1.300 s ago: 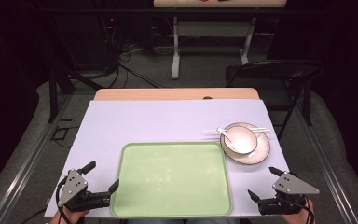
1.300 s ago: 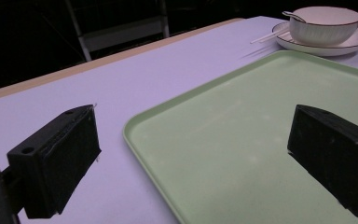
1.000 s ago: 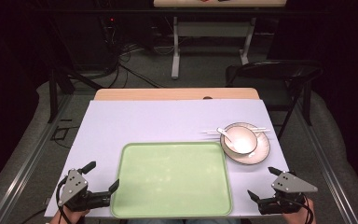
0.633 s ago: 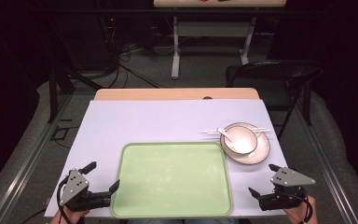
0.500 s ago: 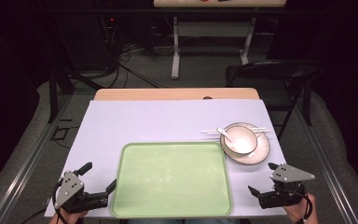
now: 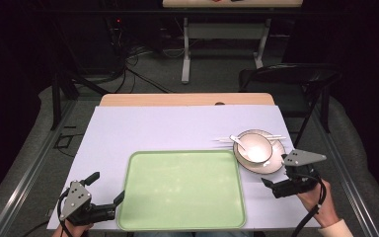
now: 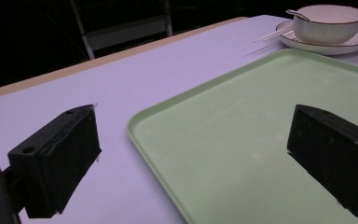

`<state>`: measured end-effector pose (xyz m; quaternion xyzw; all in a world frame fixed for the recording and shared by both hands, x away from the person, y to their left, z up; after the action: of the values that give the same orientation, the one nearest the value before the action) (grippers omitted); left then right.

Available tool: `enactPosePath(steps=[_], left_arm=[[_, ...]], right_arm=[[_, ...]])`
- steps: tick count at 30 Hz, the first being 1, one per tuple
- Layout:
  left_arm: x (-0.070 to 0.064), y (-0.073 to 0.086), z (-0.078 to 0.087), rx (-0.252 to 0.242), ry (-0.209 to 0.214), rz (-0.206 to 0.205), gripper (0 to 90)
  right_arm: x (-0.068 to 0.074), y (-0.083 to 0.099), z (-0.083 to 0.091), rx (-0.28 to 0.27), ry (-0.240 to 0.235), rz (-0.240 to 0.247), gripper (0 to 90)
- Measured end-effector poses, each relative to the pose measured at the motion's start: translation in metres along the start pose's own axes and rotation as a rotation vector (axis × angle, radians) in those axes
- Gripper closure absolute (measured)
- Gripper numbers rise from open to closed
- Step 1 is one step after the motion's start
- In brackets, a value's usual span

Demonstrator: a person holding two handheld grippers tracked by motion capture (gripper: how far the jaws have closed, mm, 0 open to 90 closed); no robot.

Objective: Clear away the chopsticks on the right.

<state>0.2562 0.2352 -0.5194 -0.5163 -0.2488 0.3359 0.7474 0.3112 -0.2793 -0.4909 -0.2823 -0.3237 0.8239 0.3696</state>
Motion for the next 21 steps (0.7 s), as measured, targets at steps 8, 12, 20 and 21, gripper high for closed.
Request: enactPosePath(steps=[8,12,20,21], left_arm=[[0.0,0.0,0.0,0.0,0.003,-0.004,2.0],[0.0,0.0,-0.001,0.005,0.008,-0.006,2.0],[0.0,0.0,-0.001,0.006,0.008,-0.007,2.0],[0.0,0.0,-0.001,0.006,0.009,-0.007,2.0]], right_arm=[[-0.021,-0.02,-0.016,0.027,0.0,0.014,0.0],[-0.034,-0.03,-0.023,0.049,0.001,0.017,0.0],[-0.062,-0.048,-0.039,0.081,0.007,0.012,0.0],[-0.062,-0.048,-0.039,0.081,0.007,0.012,0.0]])
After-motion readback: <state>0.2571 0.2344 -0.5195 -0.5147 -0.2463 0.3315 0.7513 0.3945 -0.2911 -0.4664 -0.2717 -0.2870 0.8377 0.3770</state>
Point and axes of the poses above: each handheld gripper's, and its own axes: z roughly backward along the jaws, y roughly out of its underside, x roughly to its left, the point moved 5 cm from there along -z, roughly forward along the jaws, and after that the axes turned 7 degrees about y, right-handed, at the moved point
